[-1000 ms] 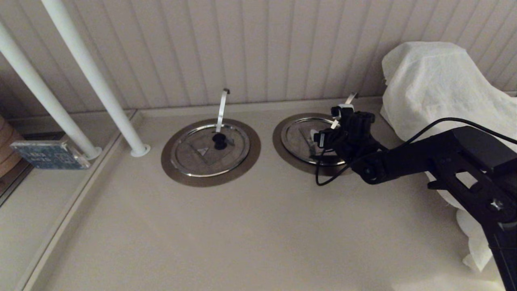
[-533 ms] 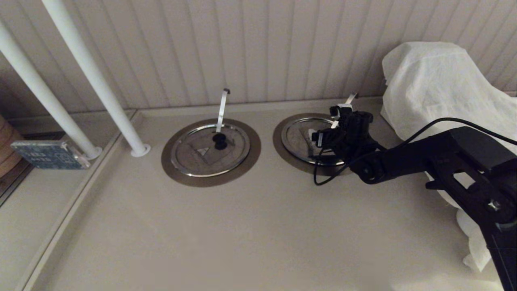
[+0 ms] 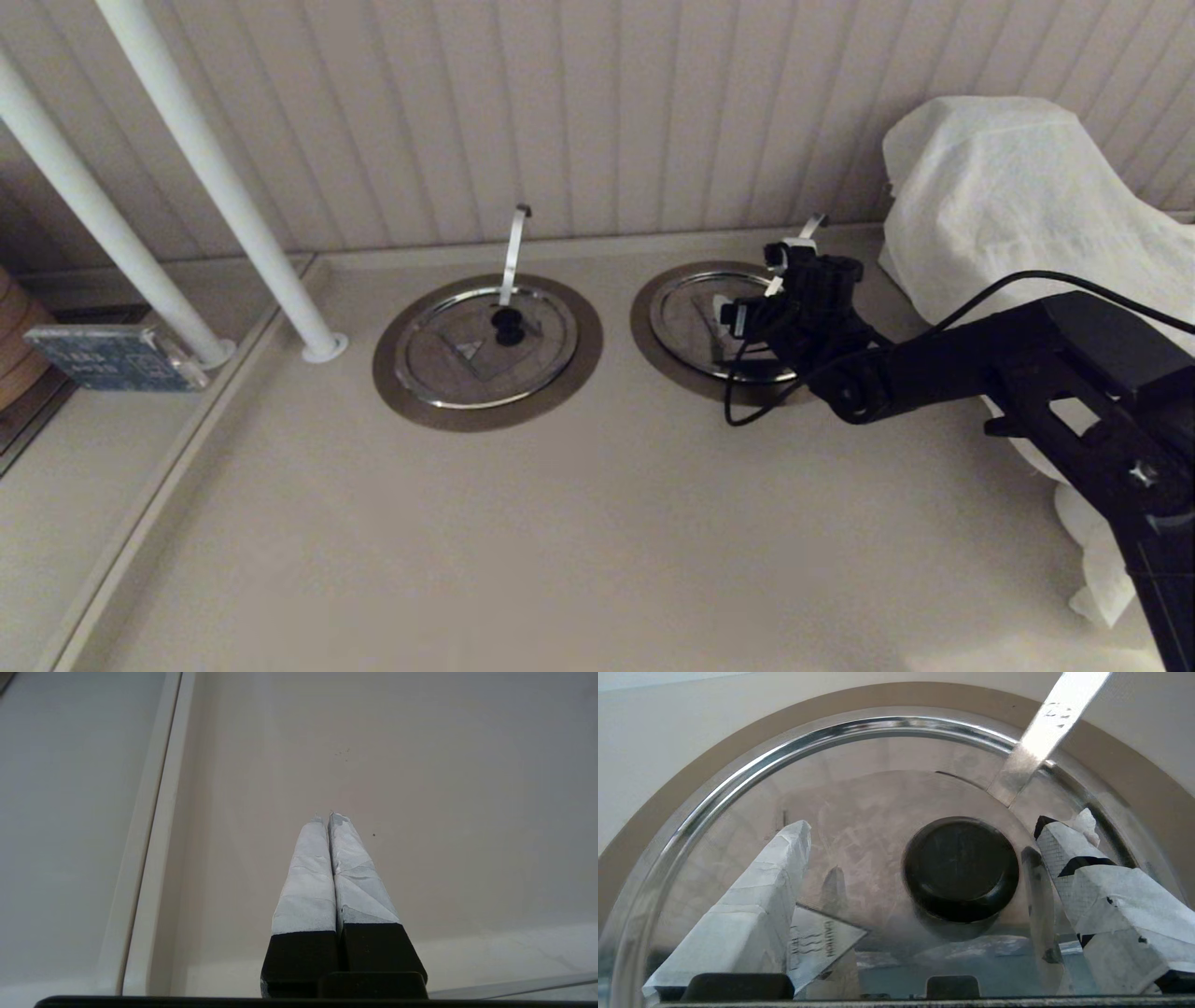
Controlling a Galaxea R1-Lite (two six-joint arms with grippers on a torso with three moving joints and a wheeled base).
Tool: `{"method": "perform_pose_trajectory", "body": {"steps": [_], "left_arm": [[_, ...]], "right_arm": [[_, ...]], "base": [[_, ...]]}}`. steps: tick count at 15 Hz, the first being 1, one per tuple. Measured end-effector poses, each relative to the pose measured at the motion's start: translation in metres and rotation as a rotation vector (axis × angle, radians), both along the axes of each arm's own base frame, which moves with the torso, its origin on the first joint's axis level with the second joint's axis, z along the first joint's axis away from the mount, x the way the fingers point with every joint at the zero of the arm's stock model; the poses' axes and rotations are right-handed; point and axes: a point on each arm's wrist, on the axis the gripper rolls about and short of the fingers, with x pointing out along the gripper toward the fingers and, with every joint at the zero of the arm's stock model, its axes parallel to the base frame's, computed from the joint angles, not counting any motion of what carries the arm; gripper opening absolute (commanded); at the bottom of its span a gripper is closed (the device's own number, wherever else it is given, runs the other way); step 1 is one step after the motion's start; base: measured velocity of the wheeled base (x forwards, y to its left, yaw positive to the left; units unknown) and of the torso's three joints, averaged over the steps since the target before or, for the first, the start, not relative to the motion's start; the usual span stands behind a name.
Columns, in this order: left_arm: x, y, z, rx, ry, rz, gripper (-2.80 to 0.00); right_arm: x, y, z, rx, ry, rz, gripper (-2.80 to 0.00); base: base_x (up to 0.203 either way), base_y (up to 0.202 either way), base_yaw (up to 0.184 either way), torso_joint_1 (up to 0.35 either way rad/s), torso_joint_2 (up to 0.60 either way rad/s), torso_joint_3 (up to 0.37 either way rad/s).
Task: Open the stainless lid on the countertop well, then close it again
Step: Open the lid
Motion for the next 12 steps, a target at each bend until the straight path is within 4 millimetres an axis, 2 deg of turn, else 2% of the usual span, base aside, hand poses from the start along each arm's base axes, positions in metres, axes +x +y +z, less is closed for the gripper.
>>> {"method": "perform_pose_trajectory", "body": {"steps": [12], "left_arm": [[0.0000,0.0000,0.0000,0.000,0.000,-0.001,-2.80]], "right_arm": [[-0.0020,0.0070,0.0003,0.001,-0.001,0.015,0.00]], "base": [[0.000,0.000,0.000,0.000,0.00,0.000]]}}
